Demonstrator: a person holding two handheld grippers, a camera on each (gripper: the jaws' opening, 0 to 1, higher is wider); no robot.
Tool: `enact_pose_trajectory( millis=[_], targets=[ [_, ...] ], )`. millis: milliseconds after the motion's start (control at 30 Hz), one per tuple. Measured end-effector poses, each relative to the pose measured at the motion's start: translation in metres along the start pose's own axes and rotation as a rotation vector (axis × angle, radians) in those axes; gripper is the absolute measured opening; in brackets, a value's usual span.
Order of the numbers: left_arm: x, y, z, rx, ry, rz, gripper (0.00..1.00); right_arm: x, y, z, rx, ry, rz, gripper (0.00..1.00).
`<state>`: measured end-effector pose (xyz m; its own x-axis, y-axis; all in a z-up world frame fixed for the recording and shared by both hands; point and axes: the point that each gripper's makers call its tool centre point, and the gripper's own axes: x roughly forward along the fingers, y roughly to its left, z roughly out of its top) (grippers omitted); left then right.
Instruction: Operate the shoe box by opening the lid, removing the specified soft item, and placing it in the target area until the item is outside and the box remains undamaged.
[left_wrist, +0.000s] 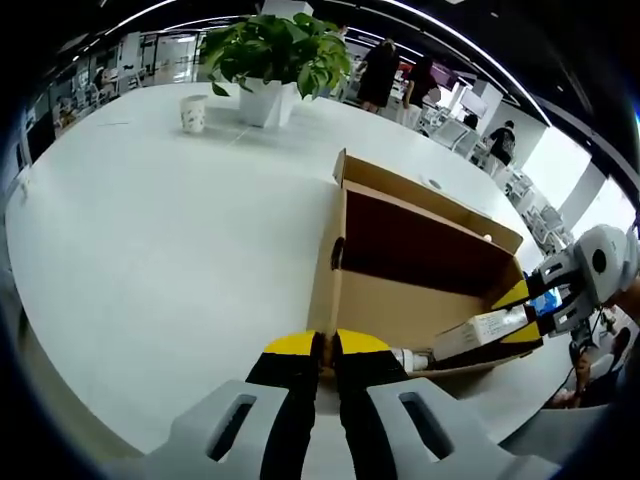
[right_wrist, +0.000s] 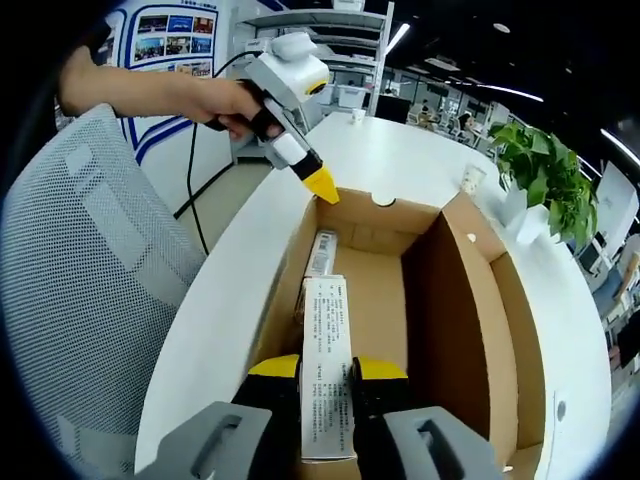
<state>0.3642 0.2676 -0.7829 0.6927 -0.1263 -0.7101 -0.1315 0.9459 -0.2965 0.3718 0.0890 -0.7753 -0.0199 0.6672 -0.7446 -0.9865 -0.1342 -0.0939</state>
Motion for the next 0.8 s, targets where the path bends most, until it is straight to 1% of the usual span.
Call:
enact_pose_trajectory(
  millis=[167,433,567,800],
  targets=[
    [-0.001,-0.002,-0.001,0.001,0.000,-0.001,0.04,-0.009,-0.004,0.009,0.001,-0.007,-0.020,0.15],
    [-0.002,-0.003,-0.001,-0.001,-0.001,-0.003,0.04,-0.027,-0.008,0.028,-0.009,-0.047,-0.046,0.15],
    [-0.001,-0.001,0.000,-0.004,-0.003,-0.004,0.04,-0.034,-0.008,0.032,-0.022,-0.051,-0.052,0.15],
    [-0.001,-0.001,0.000,0.000,0.002,-0.003,0.04,-0.049,-0.011,0.040,-0.006,-0.072,-0.071,0.15]
  ],
)
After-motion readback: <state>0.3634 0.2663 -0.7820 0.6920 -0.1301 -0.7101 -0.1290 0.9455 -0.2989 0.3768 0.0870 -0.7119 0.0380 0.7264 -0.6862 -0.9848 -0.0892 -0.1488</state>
